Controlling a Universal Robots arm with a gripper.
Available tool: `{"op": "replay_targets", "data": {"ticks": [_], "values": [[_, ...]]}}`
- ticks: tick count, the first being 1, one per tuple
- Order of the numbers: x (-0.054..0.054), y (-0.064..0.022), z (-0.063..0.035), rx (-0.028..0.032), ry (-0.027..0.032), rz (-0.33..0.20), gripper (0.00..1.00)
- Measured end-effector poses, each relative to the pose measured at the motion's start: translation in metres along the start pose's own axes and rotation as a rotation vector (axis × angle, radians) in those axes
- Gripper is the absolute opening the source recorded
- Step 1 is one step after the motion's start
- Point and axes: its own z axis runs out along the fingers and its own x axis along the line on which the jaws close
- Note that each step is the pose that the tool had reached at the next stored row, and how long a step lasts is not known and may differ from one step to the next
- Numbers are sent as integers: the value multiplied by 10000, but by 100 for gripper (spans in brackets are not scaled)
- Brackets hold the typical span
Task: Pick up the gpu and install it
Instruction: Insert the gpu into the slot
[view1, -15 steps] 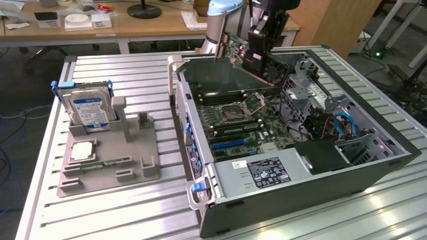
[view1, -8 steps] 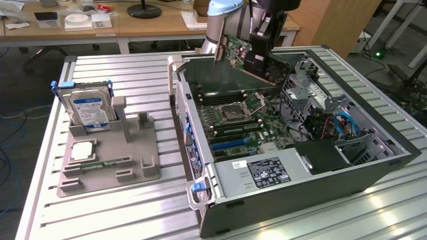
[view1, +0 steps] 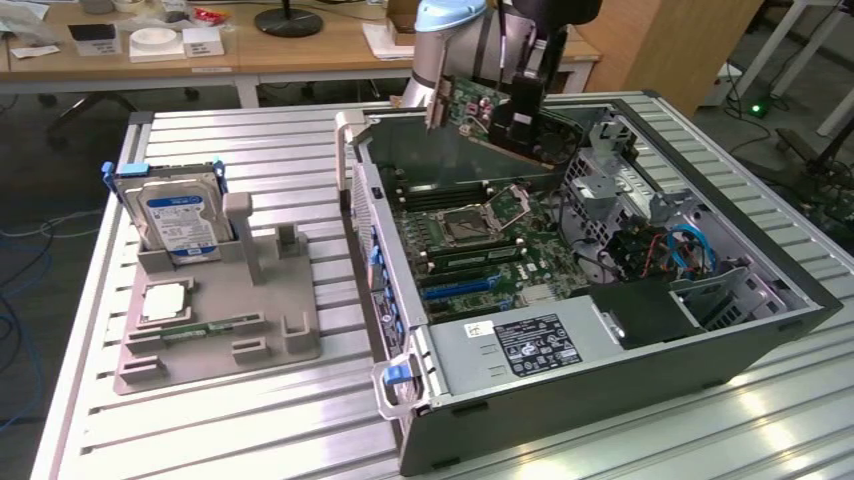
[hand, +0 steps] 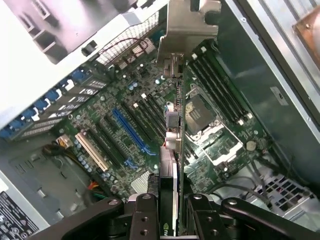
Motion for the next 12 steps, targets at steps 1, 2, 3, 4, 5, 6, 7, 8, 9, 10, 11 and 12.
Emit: {"op": "replay_targets", "data": {"ticks": [1,2,3,4,5,6,7,8,9,10,11,12], "values": [[0,0,3,-2,-6,-179,27],[0,0,6,-3,-14,-359,27],[0,0,9,-5,-23,-555,27],[0,0,11,-4,-31,-735,27],[0,1,14,-5,-39,-915,27],[0,1,17,-6,-47,-1094,27],[0,1,19,-7,-54,-1274,27],[0,1,22,-8,-62,-1453,27],[0,1,24,-9,-69,-1634,27],[0,1,27,-10,-77,-1824,27],[0,1,30,-11,-85,-2004,27],[0,1,33,-13,-93,-2189,27]]}}
